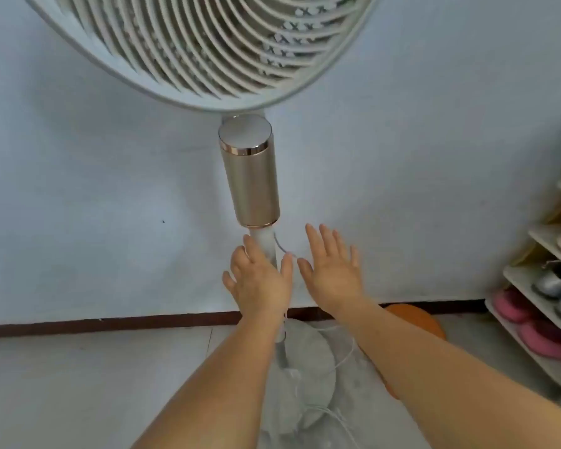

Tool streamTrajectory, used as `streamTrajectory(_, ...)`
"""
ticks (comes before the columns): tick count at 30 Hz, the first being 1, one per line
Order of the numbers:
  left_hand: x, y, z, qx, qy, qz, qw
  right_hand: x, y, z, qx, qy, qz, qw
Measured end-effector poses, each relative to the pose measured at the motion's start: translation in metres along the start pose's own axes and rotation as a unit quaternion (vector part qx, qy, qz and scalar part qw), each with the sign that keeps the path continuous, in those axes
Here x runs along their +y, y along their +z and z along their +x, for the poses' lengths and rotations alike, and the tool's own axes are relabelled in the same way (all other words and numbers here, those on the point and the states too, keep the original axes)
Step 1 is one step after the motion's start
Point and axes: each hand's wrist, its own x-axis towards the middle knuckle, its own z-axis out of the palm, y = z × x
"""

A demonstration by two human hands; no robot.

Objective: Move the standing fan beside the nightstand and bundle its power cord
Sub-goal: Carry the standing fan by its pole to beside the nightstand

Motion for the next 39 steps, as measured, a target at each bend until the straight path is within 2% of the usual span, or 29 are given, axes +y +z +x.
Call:
streamTrajectory(3, -0.015, 0.048, 0.014, 0.033, -0.018, -0.040, 0.998, 0.027, 0.050, 0.021, -0.006, -0.021, -0.030, 0.999)
streamTrajectory(6, -0.030, 0.081, 0.026, 0.078, -0.006, -0.098, 0.992, 0.044, 0.093, 0.041, -0.018, -0.026, 0.012, 0.999)
streamTrajectory(9, -0.035, 0.099, 0.044, 0.110, 0.017, -0.169, 0.979, 0.058, 0.115, 0.068, -0.047, -0.022, 0.123, 0.991)
streamTrajectory(12, -0.035, 0.103, 0.056, 0.087, 0.000, -0.317, 0.944, 0.059, 0.124, 0.077, -0.122, -0.018, 0.299, 0.946)
streamTrajectory(15, -0.031, 0.103, 0.065, 0.095, -0.038, -0.399, 0.911, 0.044, 0.127, 0.072, -0.169, -0.054, 0.334, 0.926)
streamTrajectory(19, -0.019, 0.097, 0.078, 0.153, -0.051, -0.425, 0.891, 0.020, 0.135, 0.065, -0.191, -0.097, 0.366, 0.906)
streamTrajectory(22, -0.018, 0.091, 0.086, 0.167, -0.024, -0.417, 0.893, 0.022, 0.138, 0.066, -0.205, -0.094, 0.391, 0.892)
streamTrajectory(31, -0.025, 0.082, 0.085, 0.103, -0.007, -0.461, 0.881, 0.031, 0.138, 0.080, -0.290, -0.090, 0.459, 0.835)
streamTrajectory(39, -0.044, 0.062, 0.080, 0.044, 0.027, -0.483, 0.874, 0.023, 0.148, 0.075, -0.328, -0.087, 0.457, 0.822)
